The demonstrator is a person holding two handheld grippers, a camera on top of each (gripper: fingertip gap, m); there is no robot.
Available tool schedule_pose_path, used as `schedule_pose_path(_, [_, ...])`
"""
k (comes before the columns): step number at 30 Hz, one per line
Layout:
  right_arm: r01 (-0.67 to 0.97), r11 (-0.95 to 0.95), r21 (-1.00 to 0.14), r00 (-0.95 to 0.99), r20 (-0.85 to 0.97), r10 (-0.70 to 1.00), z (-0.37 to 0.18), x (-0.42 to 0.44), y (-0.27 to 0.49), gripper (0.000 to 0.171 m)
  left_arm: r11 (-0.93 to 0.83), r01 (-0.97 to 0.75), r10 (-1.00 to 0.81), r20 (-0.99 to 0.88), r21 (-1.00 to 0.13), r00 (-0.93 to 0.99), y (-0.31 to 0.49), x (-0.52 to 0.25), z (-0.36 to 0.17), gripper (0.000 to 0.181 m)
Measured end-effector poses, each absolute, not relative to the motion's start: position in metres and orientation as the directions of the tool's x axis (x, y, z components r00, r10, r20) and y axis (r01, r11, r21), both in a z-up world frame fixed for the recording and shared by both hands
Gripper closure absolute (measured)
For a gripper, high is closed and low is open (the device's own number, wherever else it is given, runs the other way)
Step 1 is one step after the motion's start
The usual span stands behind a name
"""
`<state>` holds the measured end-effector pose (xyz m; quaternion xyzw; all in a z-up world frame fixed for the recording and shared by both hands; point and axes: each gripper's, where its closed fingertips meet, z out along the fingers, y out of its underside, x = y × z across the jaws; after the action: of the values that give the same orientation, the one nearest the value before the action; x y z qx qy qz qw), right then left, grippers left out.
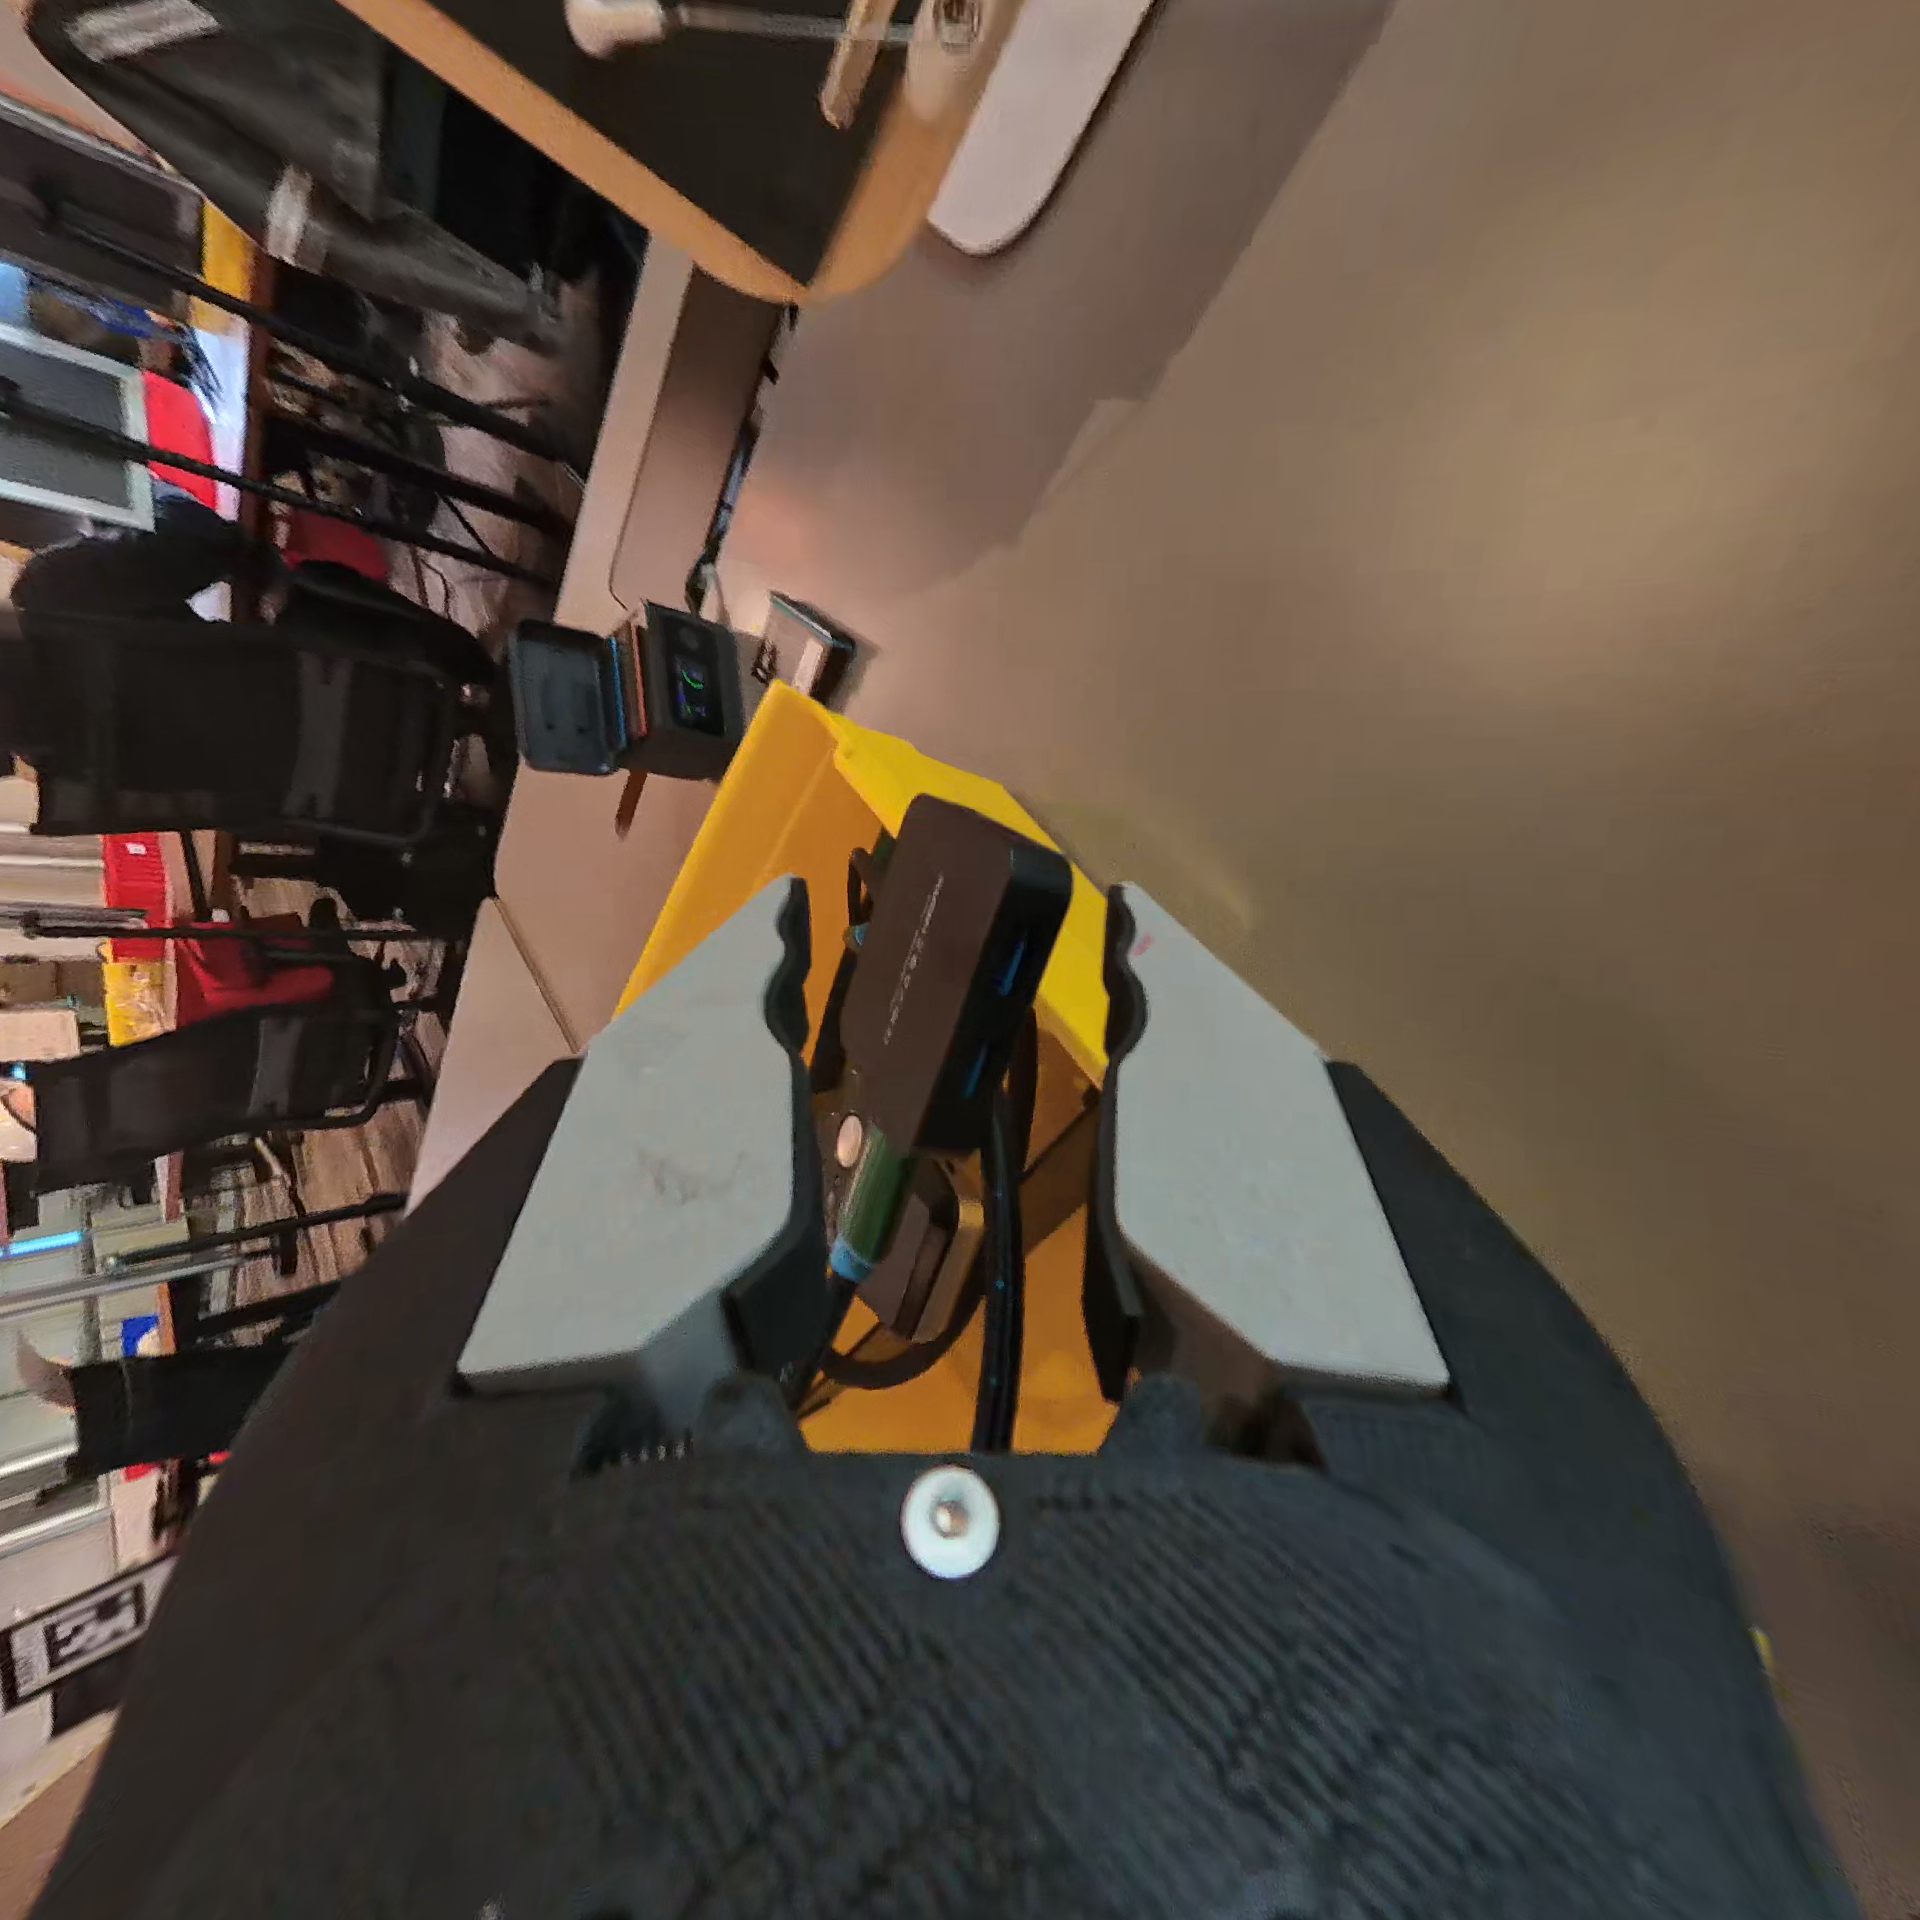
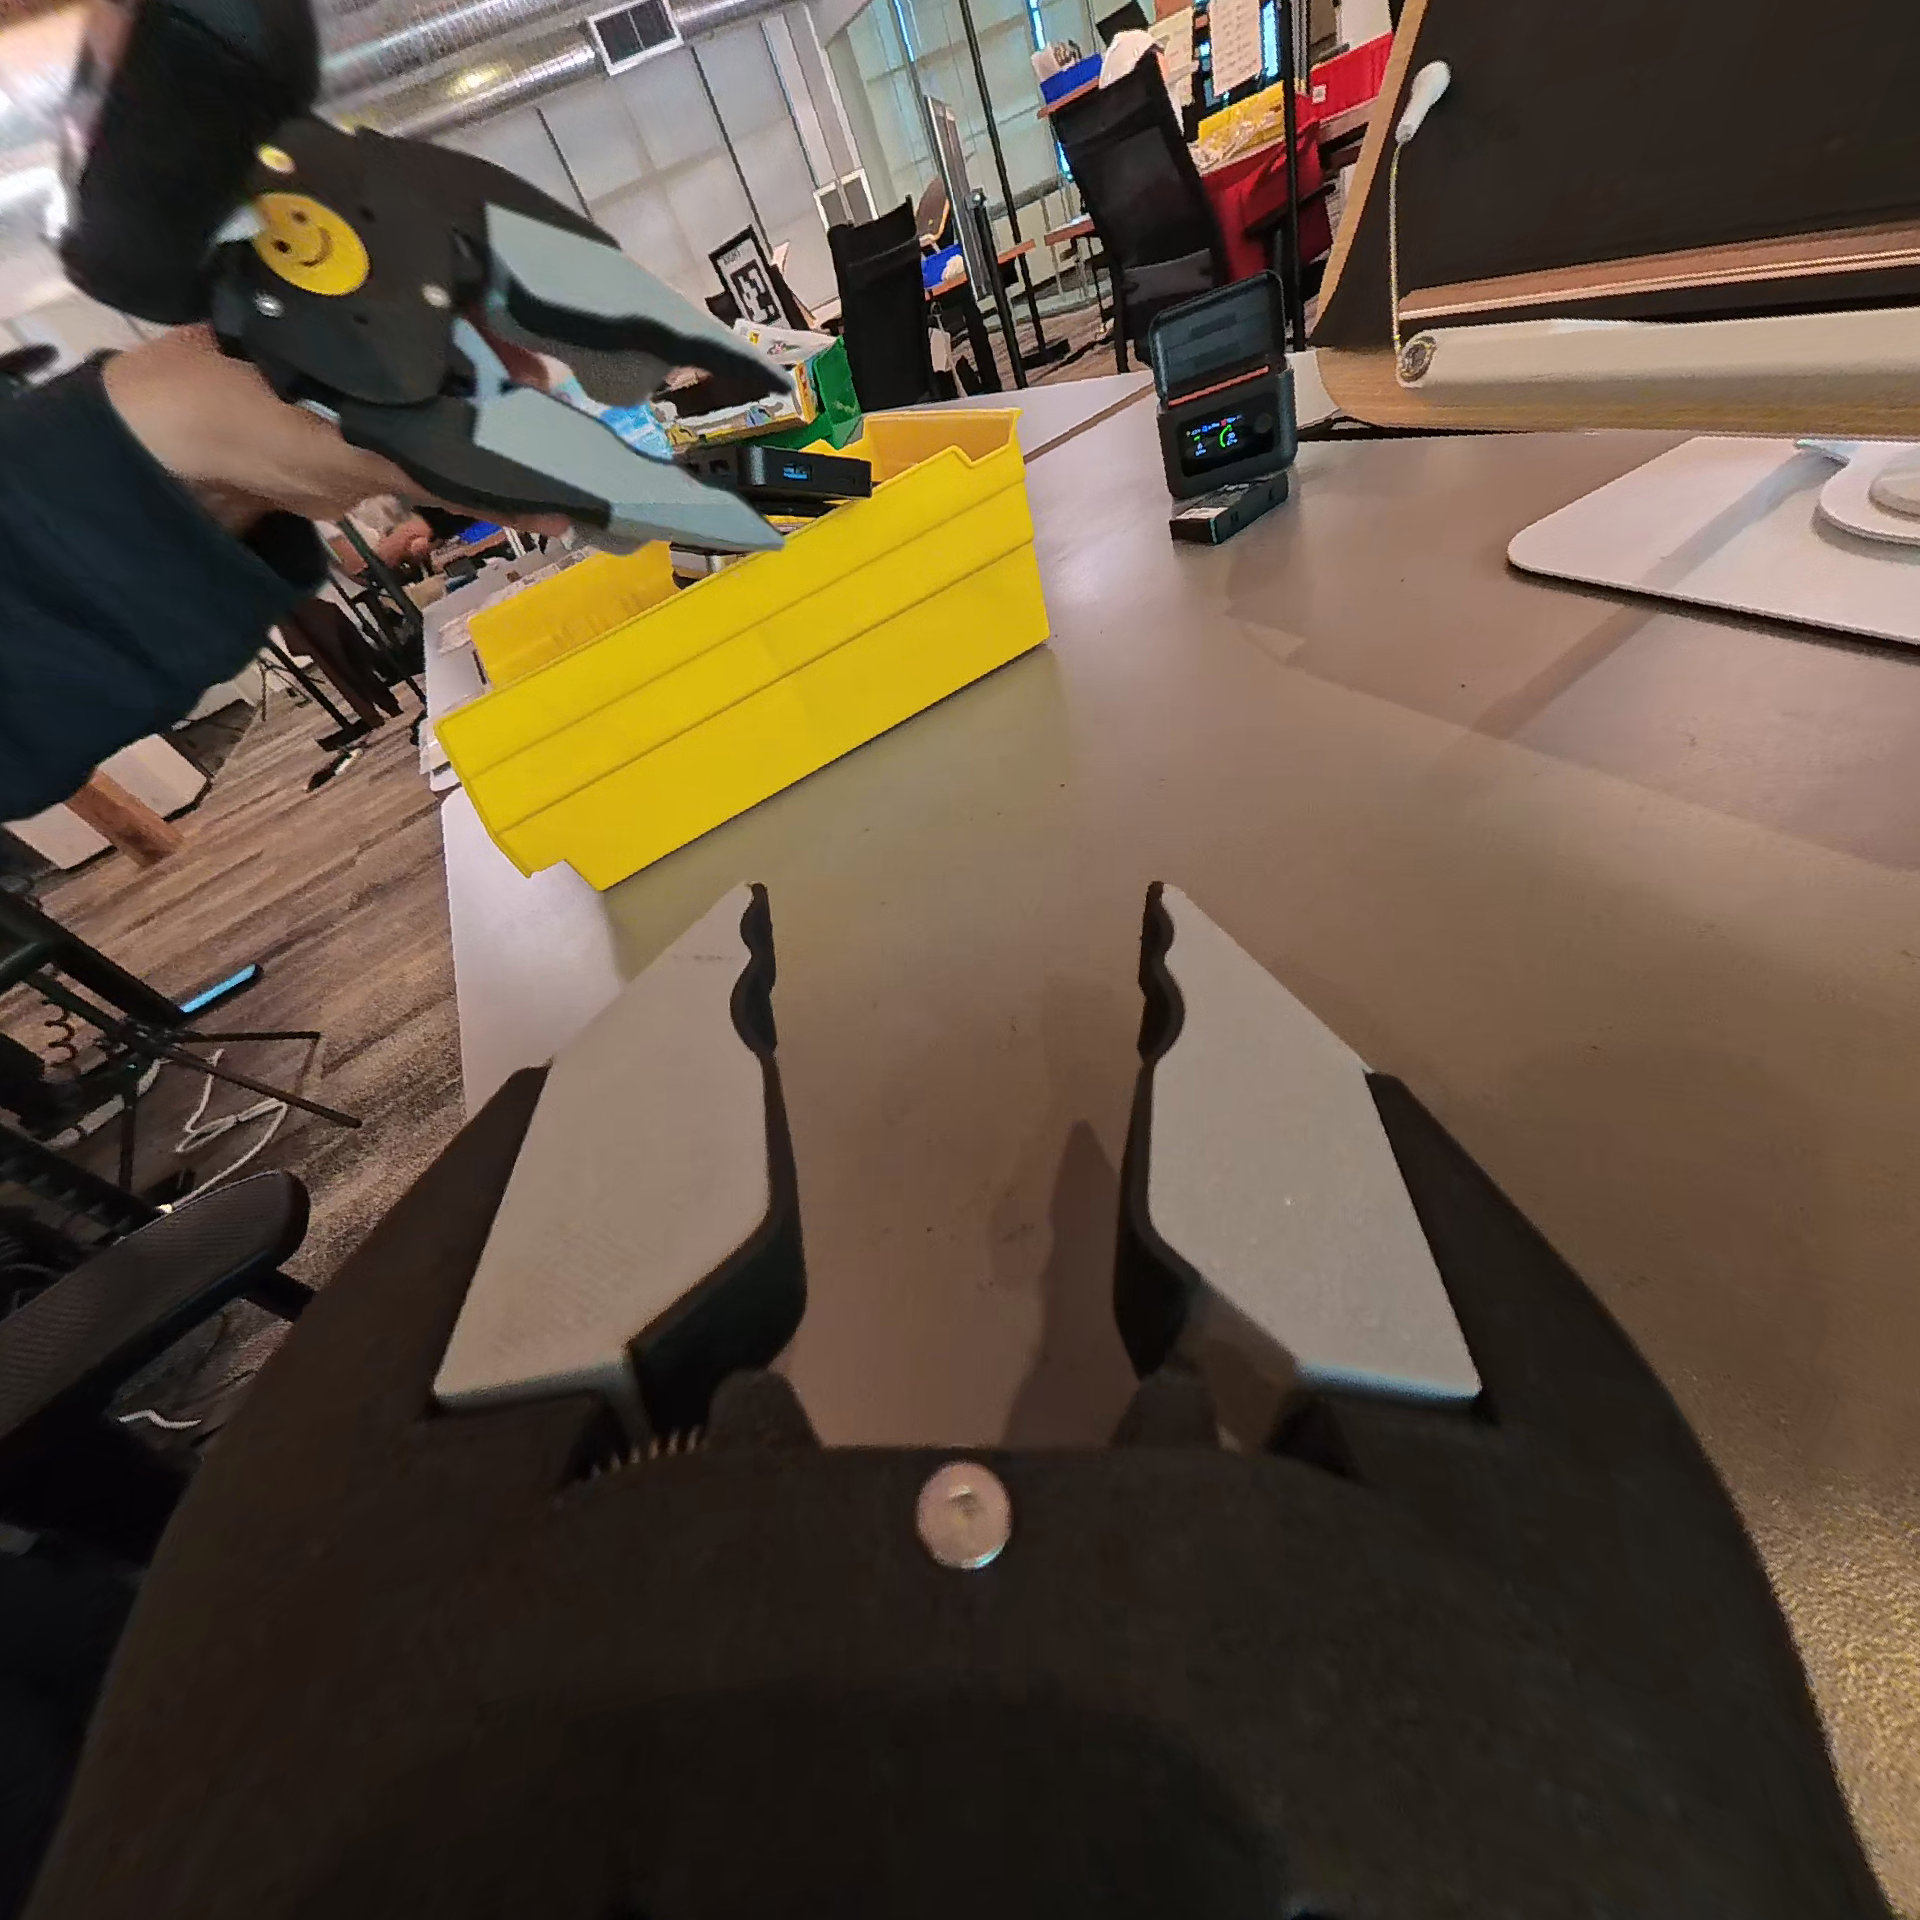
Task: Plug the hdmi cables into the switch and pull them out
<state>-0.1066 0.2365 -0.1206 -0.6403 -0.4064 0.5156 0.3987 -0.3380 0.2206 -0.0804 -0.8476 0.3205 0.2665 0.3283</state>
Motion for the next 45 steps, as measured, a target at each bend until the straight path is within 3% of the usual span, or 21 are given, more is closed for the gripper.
schedule_pose_path(2, [0.108, -0.356, -0.928, 0.133, -0.341, 0.93, -0.12, -0.107, 0.236, 0.103, -0.611, -0.691, -0.368, -0.634, -0.387, 0.681, 0.225, -0.345, -0.085, 0.141])
schedule_pose_path(3, [0.109, -0.358, -0.927, 0.13, -0.344, 0.93, -0.121, -0.107, 0.236, 0.103, -0.613, -0.67, -0.359, -0.608, -0.419, 0.708, 0.227, -0.346, -0.082, 0.161])
schedule_pose_path(4, [0.112, -0.361, -0.926, 0.129, -0.346, 0.929, -0.121, -0.107, 0.236, 0.103, -0.615, -0.647, -0.336, -0.593, -0.45, 0.732, 0.23, -0.348, -0.076, 0.163])
schedule_pose_path(7, [0.116, -0.363, -0.924, 0.129, -0.349, 0.928, -0.122, -0.107, 0.236, 0.104, -0.633, -0.597, -0.294, -0.56, -0.493, 0.774, 0.234, -0.365, -0.055, 0.166])
schedule_pose_path(13, [0.114, -0.366, -0.924, 0.122, -0.352, 0.928, -0.121, -0.107, 0.235, 0.107, -0.611, -0.644, -0.056, -0.786, -0.461, 0.616, 0.242, -0.431, 0.022, 0.17])
schedule_pose_path(17, [0.119, -0.369, -0.922, 0.118, -0.356, 0.927, -0.122, -0.108, 0.235, 0.107, -0.493, -0.716, 0.125, -0.855, -0.494, 0.504, 0.236, -0.431, 0.109, 0.17])
schedule_pose_path(21, [0.123, -0.369, -0.921, 0.114, -0.357, 0.927, -0.122, -0.108, 0.234, 0.107, -0.335, -0.825, 0.359, -0.871, -0.456, 0.336, 0.207, -0.405, 0.215, 0.17])
schedule_pose_path(23, [0.124, -0.366, -0.922, 0.109, -0.354, 0.929, -0.122, -0.108, 0.233, 0.106, -0.174, -0.862, 0.344, -0.849, -0.476, 0.4, 0.188, -0.359, 0.237, 0.17])
schedule_pose_path(26, [0.132, -0.354, -0.926, 0.101, -0.343, 0.934, -0.122, -0.109, 0.231, 0.105, -0.002, -0.907, 0.179, -0.893, -0.42, 0.413, 0.17, -0.275, 0.206, 0.17])
schedule_pose_path(29, [0.137, -0.343, -0.929, 0.101, -0.331, 0.938, -0.123, -0.11, 0.23, 0.102, -0.043, -0.992, 0.102, -0.988, -0.12, 0.115, 0.172, -0.214, 0.123, 0.17])
schedule_pose_path(32, [0.109, -0.31, -0.945, 0.124, -0.296, 0.947, -0.118, -0.106, 0.233, 0.1, -0.018, -0.999, 0.007, -0.999, 0.042, -0.042, 0.176, -0.17, 0.02, 0.17])
schedule_pose_path(38, [0.049, -0.284, -0.958, 0.06, -0.281, 0.958, -0.104, -0.098, 0.226, 0.087, 0.027, -0.997, -0.081, -0.995, -0.068, 0.066, 0.169, -0.121, -0.109, 0.17])
schedule_pose_path(41, [0.059, -0.307, -0.95, 0.007, -0.307, 0.952, -0.104, -0.101, 0.219, 0.086, 0.083, -0.996, -0.135, -0.99, 0.034, -0.045, 0.162, -0.112, -0.165, 0.17])
schedule_pose_path(42, [0.079, -0.31, -0.947, -0.007, -0.312, 0.95, -0.107, -0.103, 0.217, 0.087, 0.094, -0.995, -0.146, -0.988, 0.042, -0.055, 0.161, -0.112, -0.177, 0.17])
schedule_pose_path(43, [0.102, -0.311, -0.945, -0.02, -0.314, 0.949, -0.111, -0.105, 0.214, 0.087, 0.104, -0.994, -0.165, -0.986, -0.034, 0.016, 0.16, -0.112, -0.177, 0.17])
schedule_pose_path(45, [0.148, -0.298, -0.943, -0.027, -0.305, 0.952, -0.117, -0.11, 0.209, 0.088, 0.092, -0.996, -0.176, -0.984, -0.007, -0.009, 0.164, -0.122, -0.179, 0.17])
